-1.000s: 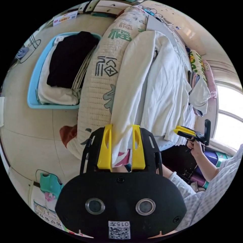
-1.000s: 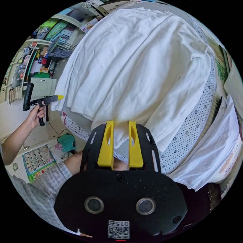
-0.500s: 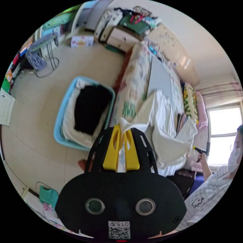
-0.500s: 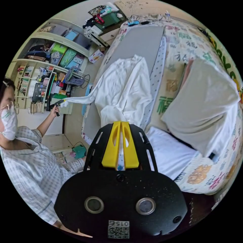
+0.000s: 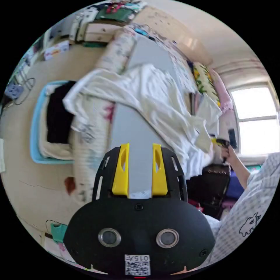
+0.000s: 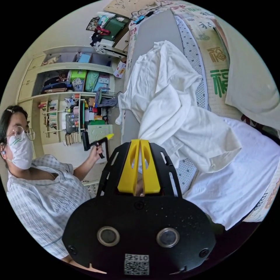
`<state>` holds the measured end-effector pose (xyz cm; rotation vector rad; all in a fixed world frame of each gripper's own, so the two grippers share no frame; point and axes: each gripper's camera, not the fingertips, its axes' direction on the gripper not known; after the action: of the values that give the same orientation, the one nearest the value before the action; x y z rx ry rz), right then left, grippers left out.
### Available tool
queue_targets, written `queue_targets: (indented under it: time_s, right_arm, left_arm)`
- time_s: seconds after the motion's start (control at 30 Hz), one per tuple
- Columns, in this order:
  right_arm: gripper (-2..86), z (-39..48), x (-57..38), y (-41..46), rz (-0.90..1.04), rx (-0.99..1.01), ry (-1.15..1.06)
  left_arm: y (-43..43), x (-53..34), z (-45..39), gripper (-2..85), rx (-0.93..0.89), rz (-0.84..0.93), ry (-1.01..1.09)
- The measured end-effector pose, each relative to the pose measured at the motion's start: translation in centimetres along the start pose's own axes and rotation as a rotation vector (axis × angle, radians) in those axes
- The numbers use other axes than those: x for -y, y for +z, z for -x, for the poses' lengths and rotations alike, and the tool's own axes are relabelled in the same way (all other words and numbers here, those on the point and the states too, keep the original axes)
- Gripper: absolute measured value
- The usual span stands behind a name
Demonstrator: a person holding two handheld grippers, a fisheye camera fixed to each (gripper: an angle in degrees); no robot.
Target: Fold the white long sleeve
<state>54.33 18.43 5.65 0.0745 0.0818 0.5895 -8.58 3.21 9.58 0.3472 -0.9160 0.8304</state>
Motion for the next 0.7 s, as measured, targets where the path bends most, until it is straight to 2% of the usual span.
queue_targets:
  time_s: [0.07, 0.17, 0.23, 0.3, 0.43, 0.47, 0.53, 0.6, 0.7]
  right_arm:
    - [-0.5, 0.0, -0.4, 1.3, 0.000, -0.002, -0.001]
    - [-0.4, 0.9, -0.2, 2.5, 0.010, 0.007, -0.030]
    - [-0.4, 1.6, 0.1, 3.0, 0.018, 0.007, -0.053]
    - [-0.3, 2.3, 0.3, 3.4, 0.021, 0.009, -0.074]
    - [-0.3, 2.9, 0.5, 4.1, 0.028, 0.033, -0.084]
    - [-0.3, 3.1, 0.4, 4.1, 0.034, 0.035, -0.077]
    - [-0.3, 3.5, 0.3, 3.6, 0.043, 0.034, -0.070]
    - [-0.3, 4.4, 0.3, 2.5, 0.061, 0.028, -0.074]
    - [-0.3, 7.0, 0.9, -2.2, 0.112, 0.008, -0.120]
  left_arm:
    - [6.4, -0.4, -6.8, 10.7, -0.085, 0.070, 0.188]
    - [12.4, 1.1, -12.2, 11.4, -0.074, 0.104, 0.299]
    - [15.1, 2.1, -13.2, 12.0, -0.089, 0.128, 0.276]
    - [17.2, 2.5, -13.6, 12.4, -0.022, 0.142, 0.235]
    - [21.2, 2.0, -14.9, 11.7, 0.191, 0.191, 0.277]
    - [21.3, 1.7, -15.4, 9.8, 0.264, 0.152, 0.277]
    - [21.6, 1.4, -15.8, 7.4, 0.308, 0.148, 0.279]
    - [21.2, 1.3, -15.3, 4.5, 0.279, 0.157, 0.244]
    - [16.6, 0.5, -12.6, 1.3, 0.137, 0.066, 0.103]
